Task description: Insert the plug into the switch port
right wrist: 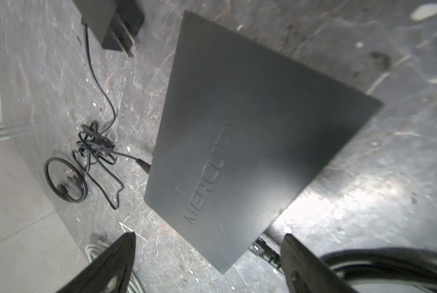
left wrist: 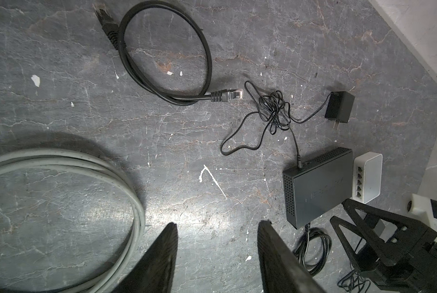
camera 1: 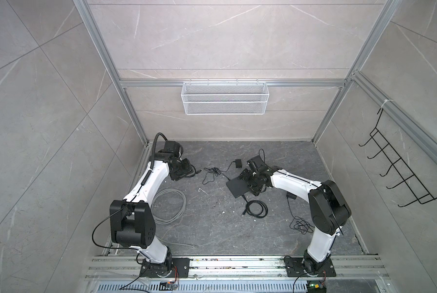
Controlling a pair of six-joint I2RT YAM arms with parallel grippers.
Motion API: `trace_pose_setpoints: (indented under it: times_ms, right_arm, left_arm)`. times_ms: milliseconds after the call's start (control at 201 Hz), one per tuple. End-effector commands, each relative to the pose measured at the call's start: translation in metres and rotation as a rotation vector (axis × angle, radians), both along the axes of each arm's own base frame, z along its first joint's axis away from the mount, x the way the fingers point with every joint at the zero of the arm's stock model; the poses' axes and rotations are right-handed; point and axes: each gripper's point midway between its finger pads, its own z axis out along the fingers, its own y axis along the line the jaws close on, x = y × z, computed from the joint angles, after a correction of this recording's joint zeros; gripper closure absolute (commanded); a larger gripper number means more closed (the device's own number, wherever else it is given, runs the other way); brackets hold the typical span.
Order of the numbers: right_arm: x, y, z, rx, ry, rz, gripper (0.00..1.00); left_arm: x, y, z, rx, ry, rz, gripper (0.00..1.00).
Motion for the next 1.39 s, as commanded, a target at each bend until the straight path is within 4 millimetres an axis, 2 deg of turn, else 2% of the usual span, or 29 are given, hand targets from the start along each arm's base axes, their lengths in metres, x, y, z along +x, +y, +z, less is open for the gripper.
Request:
trace_pose_setpoints:
  times_ms: [0, 194, 348, 572, 761, 995, 1095, 1189, 1304, 1389]
  right_arm:
    - [-0.01, -0.011, -0.011, -0.031, 0.042, -0.074, 0.09]
    - [0.011, 0.0, -0.025, -0.013, 0.023, -0.107, 0.1]
    - [0.043, 0.015, -0.019, -0.009, -0.057, -0.126, 0.15]
    - [0.093, 0.037, -0.021, 0.043, -0.118, -0.215, 0.27]
    - [0.125, 0.046, -0.03, 0.043, -0.144, -0.27, 0.28]
    - [0.17, 0.054, -0.027, 0.076, -0.218, -0.242, 0.29]
    - [0.189, 0.066, -0.02, 0.137, -0.282, -0.158, 0.3]
    - [0.189, 0.063, -0.003, 0.087, -0.307, -0.072, 0.28]
    - [0.183, 0.054, 0.041, 0.04, -0.395, 0.06, 0.24]
    - [0.172, 0.038, 0.069, -0.032, -0.422, 0.195, 0.21]
  left_arm:
    - [0.002, -0.004, 0.009, -0.013, -0.012, -0.033, 0.46]
    - [0.004, -0.009, 0.012, -0.033, -0.009, -0.061, 0.46]
    - [0.003, -0.011, 0.014, -0.04, -0.014, -0.07, 0.46]
    - [0.001, -0.014, 0.009, -0.052, 0.004, -0.085, 0.46]
    - [0.0, -0.014, 0.007, -0.051, 0.015, -0.09, 0.46]
    - [-0.003, -0.025, -0.005, -0.067, 0.049, -0.113, 0.46]
    - [-0.003, -0.03, -0.009, -0.066, 0.054, -0.12, 0.46]
    - [-0.003, -0.03, -0.014, -0.058, 0.058, -0.115, 0.47]
    - [0.001, -0.026, -0.021, -0.04, 0.05, -0.104, 0.46]
    - [0.004, -0.026, -0.024, -0.027, 0.048, -0.107, 0.47]
